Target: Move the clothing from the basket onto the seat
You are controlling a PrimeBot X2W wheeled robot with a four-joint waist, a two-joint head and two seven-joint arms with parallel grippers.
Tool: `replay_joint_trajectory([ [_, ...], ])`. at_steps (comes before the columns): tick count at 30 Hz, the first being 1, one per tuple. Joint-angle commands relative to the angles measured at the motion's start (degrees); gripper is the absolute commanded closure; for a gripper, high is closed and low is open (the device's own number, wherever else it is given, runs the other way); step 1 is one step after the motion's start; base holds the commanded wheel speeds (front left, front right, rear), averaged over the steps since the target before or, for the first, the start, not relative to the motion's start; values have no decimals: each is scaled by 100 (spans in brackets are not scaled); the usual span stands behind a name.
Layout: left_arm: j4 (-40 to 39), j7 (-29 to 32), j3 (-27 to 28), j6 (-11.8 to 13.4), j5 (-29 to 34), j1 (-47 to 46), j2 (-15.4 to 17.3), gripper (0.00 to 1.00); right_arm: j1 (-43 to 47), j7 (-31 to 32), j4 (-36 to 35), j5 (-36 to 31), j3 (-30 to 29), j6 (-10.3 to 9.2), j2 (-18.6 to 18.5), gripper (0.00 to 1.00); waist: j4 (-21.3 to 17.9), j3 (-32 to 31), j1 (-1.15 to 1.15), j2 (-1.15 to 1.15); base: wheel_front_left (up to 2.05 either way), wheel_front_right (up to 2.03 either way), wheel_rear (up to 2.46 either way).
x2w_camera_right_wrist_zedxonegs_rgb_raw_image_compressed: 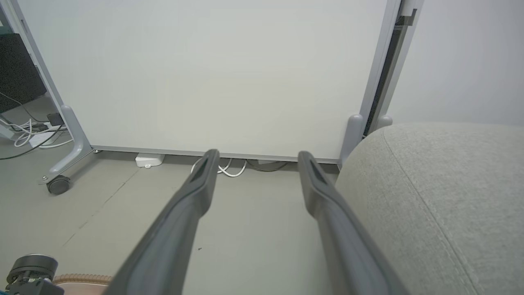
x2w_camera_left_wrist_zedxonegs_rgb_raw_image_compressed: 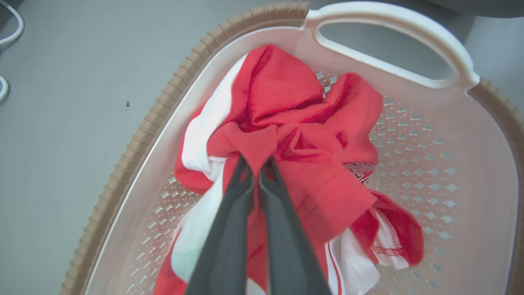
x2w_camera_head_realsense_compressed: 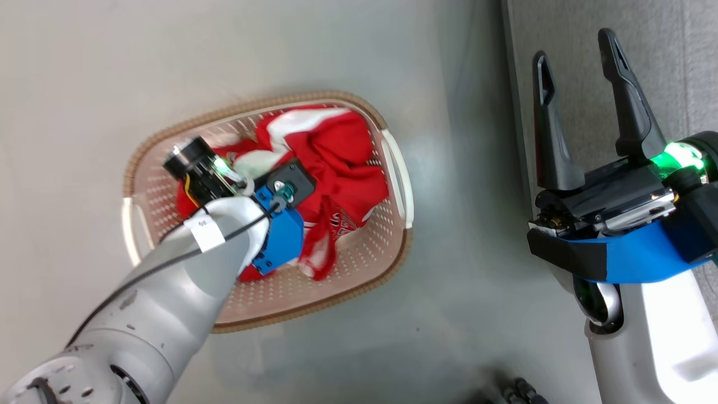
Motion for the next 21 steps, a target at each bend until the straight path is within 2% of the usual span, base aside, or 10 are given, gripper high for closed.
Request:
replay_joint_trajectory([
  [1, -29, -55, -13, -6, -41, 46, -9, 100, 48, -22, 26, -40, -16, 3, -20, 0, 128, -224, 0, 0, 0, 0, 0],
  [10, -438, -192, 220, -6, -422, 347, -117, 100, 272, -22, 273, -100, -94, 3, -21, 0, 425, -987, 0, 0, 0, 0, 0],
  [21, -1602, -186, 1074, 147, -289, 1019, 141, 100, 655, -22, 515, -124, -171, 3, -21, 0, 706, -1898, 0, 0, 0, 0, 0],
])
